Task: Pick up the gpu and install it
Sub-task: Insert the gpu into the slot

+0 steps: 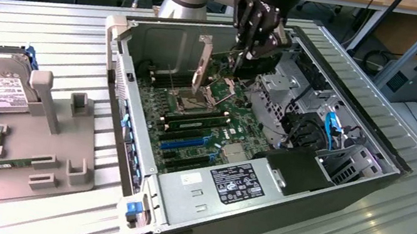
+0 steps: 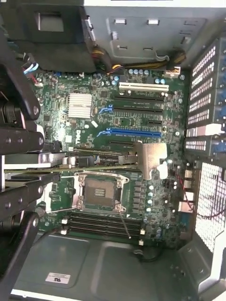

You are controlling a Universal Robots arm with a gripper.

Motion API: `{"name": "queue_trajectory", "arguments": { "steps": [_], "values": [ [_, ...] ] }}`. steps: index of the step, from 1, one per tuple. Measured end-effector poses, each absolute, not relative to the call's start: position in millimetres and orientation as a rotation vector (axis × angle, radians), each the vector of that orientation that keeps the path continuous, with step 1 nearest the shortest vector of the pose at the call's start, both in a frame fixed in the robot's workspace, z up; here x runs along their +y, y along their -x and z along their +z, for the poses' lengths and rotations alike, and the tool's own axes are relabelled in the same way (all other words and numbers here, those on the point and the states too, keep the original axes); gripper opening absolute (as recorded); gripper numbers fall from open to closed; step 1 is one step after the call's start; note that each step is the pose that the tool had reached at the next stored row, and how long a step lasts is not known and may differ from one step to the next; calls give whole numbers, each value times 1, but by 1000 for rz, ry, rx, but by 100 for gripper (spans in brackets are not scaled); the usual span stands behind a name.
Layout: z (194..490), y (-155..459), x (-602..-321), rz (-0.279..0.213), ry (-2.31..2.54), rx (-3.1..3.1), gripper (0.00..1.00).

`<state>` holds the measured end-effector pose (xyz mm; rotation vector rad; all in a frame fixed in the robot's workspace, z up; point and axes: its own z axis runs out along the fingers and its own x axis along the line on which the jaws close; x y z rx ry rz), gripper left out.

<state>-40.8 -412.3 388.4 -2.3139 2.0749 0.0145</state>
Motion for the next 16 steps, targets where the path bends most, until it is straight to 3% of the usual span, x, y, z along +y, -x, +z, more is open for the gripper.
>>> {"name": "queue_trajectory", "arguments": {
  "steps": [16],
  "values": [
    [386, 41, -412, 16, 2361, 2021, 27]
  ]
}}
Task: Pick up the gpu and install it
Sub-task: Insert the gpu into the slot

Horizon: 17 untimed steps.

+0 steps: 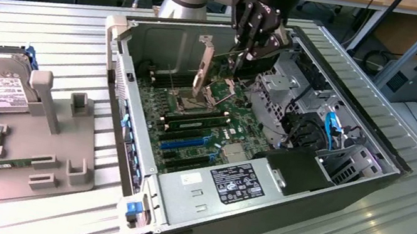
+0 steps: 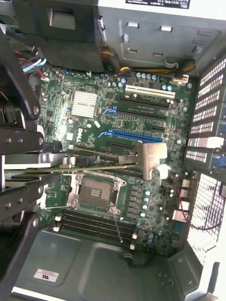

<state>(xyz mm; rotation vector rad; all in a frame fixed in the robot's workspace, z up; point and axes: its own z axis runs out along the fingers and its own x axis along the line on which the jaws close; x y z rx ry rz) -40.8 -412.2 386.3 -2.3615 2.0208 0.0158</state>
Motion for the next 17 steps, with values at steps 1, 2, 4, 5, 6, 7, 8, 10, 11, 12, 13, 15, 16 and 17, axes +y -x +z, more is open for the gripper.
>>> {"name": "queue_trajectory", "arguments": {
  "steps": [1, 2, 4, 5, 6, 7, 8, 10, 11, 12, 13, 15, 16, 17],
  "values": [
    [386, 41, -412, 15, 2342, 2044, 27],
    [385, 41, -412, 15, 2325, 2063, 27],
    [384, 41, -412, 14, 2288, 2103, 27],
    [384, 41, -412, 13, 2270, 2122, 27],
    [383, 41, -412, 13, 2254, 2139, 27],
    [383, 41, -412, 13, 2238, 2156, 27],
    [382, 41, -412, 12, 2224, 2170, 27],
    [382, 41, -412, 12, 2213, 2182, 27],
    [382, 41, -412, 12, 2213, 2183, 27],
    [382, 41, -412, 12, 2212, 2183, 27],
    [382, 41, -412, 12, 2212, 2183, 27],
    [382, 41, -412, 12, 2212, 2183, 27],
    [381, 41, -412, 13, 2213, 2183, 27],
    [381, 41, -412, 16, 2214, 2184, 27]
  ]
}}
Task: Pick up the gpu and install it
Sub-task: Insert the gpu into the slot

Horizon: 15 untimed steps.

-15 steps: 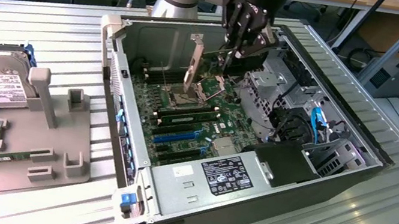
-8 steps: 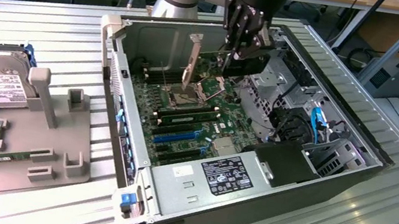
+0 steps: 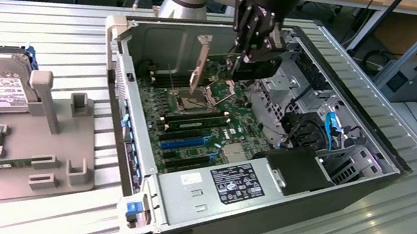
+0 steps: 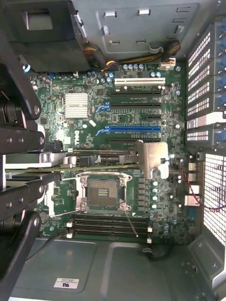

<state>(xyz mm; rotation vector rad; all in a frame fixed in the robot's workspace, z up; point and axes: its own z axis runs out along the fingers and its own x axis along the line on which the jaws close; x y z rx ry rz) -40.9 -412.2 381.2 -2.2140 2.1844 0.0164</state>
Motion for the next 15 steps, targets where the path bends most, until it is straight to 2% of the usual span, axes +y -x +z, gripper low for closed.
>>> {"name": "queue_trajectory", "arguments": {
  "steps": [5, 15],
  "values": [
    [380, 41, -412, 47, 2227, 2199, 27],
    [378, 41, -414, 47, 2224, 2202, 27]
  ]
}}
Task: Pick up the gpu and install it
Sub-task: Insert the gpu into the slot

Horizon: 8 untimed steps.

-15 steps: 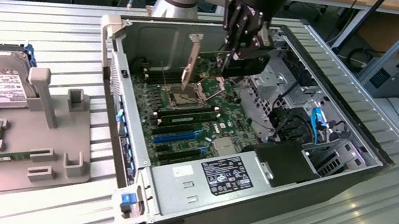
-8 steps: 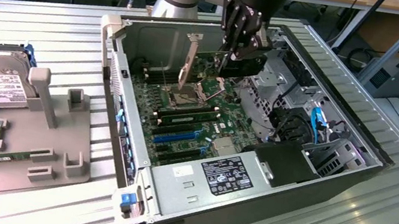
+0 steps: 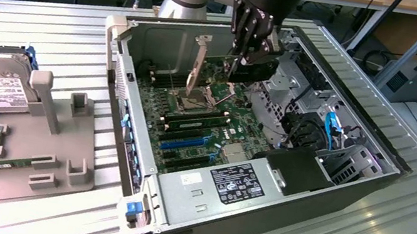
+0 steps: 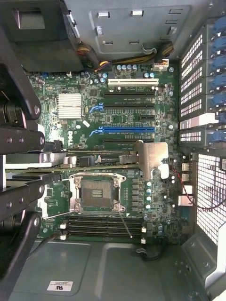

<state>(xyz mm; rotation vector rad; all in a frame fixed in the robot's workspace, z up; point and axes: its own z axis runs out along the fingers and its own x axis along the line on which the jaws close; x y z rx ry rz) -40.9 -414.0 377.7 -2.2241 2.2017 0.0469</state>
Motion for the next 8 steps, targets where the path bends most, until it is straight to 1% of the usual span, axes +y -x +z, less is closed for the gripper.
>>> {"name": "queue_trajectory", "arguments": {
  "steps": [8],
  "values": [
    [376, 41, -415, 47, 2224, 2202, 27]
  ]
}}
